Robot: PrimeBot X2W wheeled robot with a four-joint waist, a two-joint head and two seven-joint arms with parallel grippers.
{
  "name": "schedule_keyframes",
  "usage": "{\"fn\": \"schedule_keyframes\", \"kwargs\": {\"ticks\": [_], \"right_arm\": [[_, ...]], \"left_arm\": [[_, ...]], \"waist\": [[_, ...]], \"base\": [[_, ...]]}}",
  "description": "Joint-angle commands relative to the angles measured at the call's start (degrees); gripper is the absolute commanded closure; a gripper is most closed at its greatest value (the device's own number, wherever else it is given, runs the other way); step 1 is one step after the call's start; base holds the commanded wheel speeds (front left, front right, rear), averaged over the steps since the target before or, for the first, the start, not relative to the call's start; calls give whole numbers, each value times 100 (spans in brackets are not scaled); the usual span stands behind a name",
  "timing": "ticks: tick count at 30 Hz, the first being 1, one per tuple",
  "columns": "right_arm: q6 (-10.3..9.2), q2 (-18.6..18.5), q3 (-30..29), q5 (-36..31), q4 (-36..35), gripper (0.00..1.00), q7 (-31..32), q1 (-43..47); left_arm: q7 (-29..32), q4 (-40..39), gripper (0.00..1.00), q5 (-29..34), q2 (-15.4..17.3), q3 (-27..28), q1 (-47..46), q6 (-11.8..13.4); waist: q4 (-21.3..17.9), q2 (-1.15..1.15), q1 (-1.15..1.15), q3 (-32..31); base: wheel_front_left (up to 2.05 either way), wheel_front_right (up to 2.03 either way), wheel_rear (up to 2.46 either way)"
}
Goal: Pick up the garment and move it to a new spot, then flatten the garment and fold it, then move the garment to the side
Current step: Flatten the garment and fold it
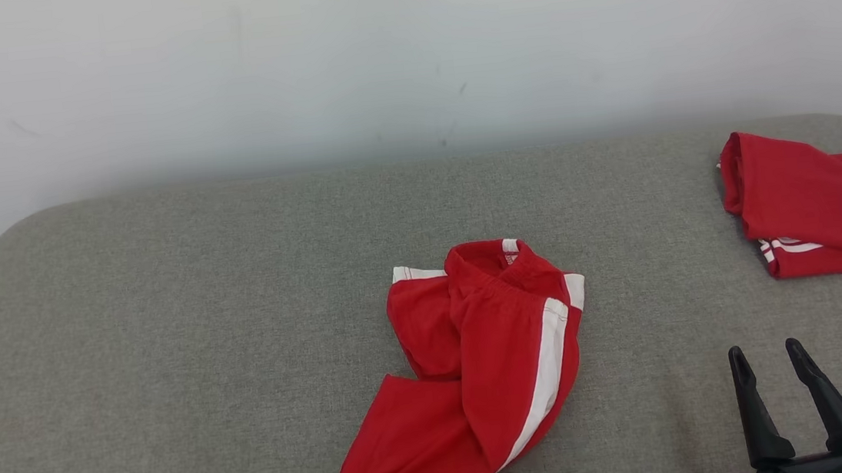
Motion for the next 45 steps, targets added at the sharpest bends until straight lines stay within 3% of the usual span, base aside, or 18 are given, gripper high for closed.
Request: {"fn": "schedule_keyframes", "kwargs": {"ticks": [1,4,5,6,24,30,45], "right_arm": [[-16,1,6,28,43,0,-5,52],[-16,-10,30,40,87,0,-4,56],[-16,-16,39,40,100,0,-5,53],[-16,-27,50,42,116,0,-5,42],[-16,40,-23,41,-122,0,-4,156],[-16,65,31,40,-145,0,-4,225],[-16,81,74,139,-201,0,-5,341]], "left_arm": [[-18,3,100,-121,37,111,102,44],[-18,72,100,-100,58,129,141,48],[-17,84,91,-114,58,150,137,49],[-18,0,0,-66,48,195,99,77],[-17,-1951,0,413,-102,1596,274,354],[-17,-1980,0,720,-23,1775,369,344],[-17,-2065,0,737,-150,2130,542,424]], "waist": [[35,0,0,-18],[37,0,0,-24],[35,0,0,-28],[27,0,0,-32],[-22,0,0,-133],[-20,0,0,-103],[61,0,0,-100]], "base": [[0,0,0],[0,0,0],[0,0,0],[0,0,0],[0,0,0],[0,0,0],[0,0,0]]}}
